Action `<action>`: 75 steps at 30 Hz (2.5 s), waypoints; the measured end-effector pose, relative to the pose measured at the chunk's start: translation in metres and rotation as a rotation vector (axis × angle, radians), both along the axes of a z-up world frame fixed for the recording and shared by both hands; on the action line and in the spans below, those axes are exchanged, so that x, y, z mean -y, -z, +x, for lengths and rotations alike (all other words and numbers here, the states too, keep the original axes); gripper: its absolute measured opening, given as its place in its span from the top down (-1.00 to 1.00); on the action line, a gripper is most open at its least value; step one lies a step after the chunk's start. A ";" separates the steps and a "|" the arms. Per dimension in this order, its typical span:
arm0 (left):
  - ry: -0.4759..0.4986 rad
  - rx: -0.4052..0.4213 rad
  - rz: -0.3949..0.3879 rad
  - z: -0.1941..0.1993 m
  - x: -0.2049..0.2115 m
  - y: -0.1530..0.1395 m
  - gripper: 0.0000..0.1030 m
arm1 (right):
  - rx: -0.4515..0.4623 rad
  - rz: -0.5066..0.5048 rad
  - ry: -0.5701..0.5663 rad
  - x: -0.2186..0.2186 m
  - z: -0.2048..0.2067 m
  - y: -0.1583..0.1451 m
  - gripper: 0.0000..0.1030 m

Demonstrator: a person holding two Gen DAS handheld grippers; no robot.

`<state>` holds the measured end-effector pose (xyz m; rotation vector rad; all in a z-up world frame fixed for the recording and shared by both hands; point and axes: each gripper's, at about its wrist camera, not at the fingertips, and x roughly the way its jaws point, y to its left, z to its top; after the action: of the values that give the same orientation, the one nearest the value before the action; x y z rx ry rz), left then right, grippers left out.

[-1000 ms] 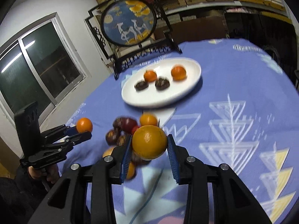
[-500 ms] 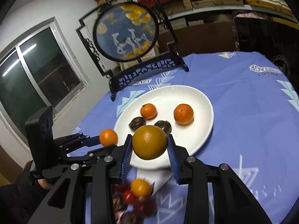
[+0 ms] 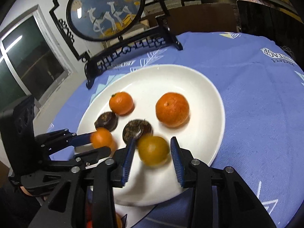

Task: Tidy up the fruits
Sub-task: 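Carry the yellow tomato in the right tool while the left tool carries an orange tomato to the plate, then grasp the beige round fruit with the left tool while the right tool grasps an orange tomato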

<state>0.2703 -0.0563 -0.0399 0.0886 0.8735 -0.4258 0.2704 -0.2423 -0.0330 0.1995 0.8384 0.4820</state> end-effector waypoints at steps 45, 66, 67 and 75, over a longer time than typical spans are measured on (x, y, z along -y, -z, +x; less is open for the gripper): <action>-0.011 0.116 -0.033 -0.239 -0.042 -0.010 -0.86 | 0.070 -0.047 -0.136 -0.014 -0.242 0.001 -0.74; -0.049 0.105 0.040 -0.241 -0.028 0.005 -0.86 | 0.041 0.021 -0.102 -0.009 -0.231 0.025 0.30; -0.048 0.107 0.045 -0.240 -0.024 0.005 -0.86 | 0.047 0.023 -0.092 -0.005 -0.232 0.024 0.30; -0.011 0.099 0.054 -0.224 0.008 0.007 -0.85 | 0.056 0.068 0.007 0.042 -0.227 0.020 0.29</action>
<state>0.0466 -0.0644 -0.0465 0.1532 0.7879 -0.3840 0.0436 -0.2842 -0.0534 0.2510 0.7671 0.5074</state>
